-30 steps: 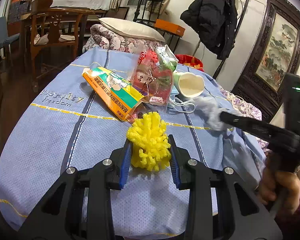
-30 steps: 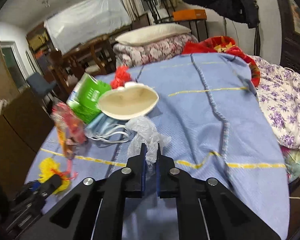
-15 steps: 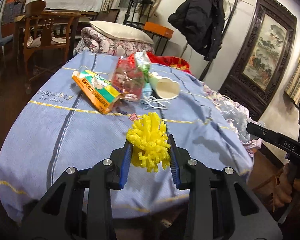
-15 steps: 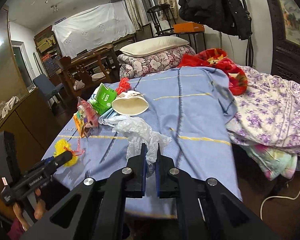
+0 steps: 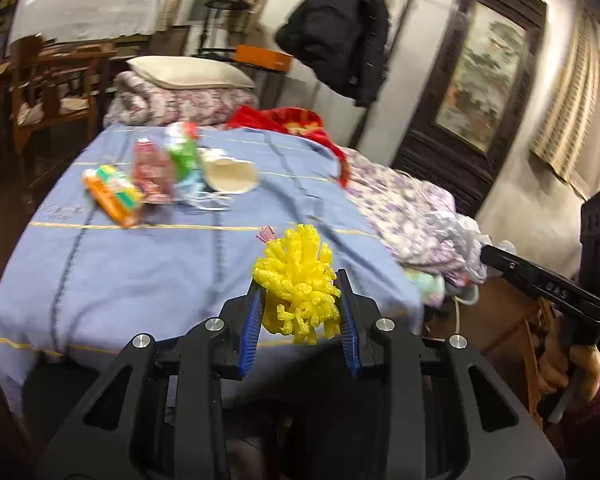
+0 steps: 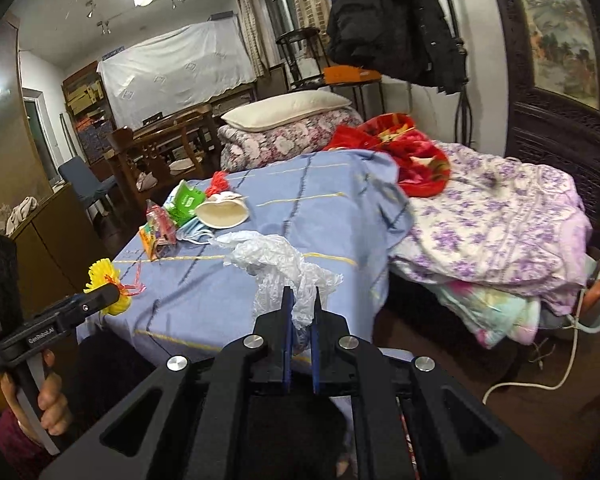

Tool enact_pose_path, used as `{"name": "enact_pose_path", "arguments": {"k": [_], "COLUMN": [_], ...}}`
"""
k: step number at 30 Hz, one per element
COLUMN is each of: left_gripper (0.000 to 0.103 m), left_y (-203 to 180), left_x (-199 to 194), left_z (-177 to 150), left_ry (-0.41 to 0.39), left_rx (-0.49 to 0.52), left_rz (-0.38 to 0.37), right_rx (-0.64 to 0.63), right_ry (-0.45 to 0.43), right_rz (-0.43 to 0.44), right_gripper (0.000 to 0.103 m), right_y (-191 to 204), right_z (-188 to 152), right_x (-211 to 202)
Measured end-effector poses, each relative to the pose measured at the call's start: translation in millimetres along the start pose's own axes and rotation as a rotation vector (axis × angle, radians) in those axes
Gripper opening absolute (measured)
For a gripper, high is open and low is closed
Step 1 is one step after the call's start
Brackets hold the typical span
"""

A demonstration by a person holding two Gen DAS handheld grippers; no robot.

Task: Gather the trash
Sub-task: 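Carry the pompom and white bag to the red wastebasket and release both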

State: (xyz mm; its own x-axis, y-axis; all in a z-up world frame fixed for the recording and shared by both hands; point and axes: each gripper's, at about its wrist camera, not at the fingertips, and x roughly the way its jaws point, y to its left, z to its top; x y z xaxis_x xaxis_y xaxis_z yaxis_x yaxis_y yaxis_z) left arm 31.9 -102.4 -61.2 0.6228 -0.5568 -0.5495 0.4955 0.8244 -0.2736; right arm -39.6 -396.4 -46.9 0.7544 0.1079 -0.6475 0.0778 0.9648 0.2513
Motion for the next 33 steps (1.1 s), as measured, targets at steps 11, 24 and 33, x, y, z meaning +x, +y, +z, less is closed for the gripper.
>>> {"name": "enact_pose_path", "arguments": {"k": [11, 24, 33], "left_gripper": [0.035, 0.037, 0.077], "left_y": [-112, -229, -249], "left_x": [45, 143, 183], "left_z": [-14, -71, -108], "left_ry": [0.143, 0.407, 0.502], "left_rx": [0.167, 0.380, 0.475], "left_rz": [-0.129, -0.259, -0.205], "right_rx": [0.112, 0.329, 0.430], "right_ry": [0.025, 0.079, 0.114], "right_rz": [-0.095, -0.172, -0.195], "right_gripper": [0.008, 0.008, 0.008], "right_y": [-104, -208, -242], "right_z": [-45, -126, -159], "right_x": [-33, -27, -18]}}
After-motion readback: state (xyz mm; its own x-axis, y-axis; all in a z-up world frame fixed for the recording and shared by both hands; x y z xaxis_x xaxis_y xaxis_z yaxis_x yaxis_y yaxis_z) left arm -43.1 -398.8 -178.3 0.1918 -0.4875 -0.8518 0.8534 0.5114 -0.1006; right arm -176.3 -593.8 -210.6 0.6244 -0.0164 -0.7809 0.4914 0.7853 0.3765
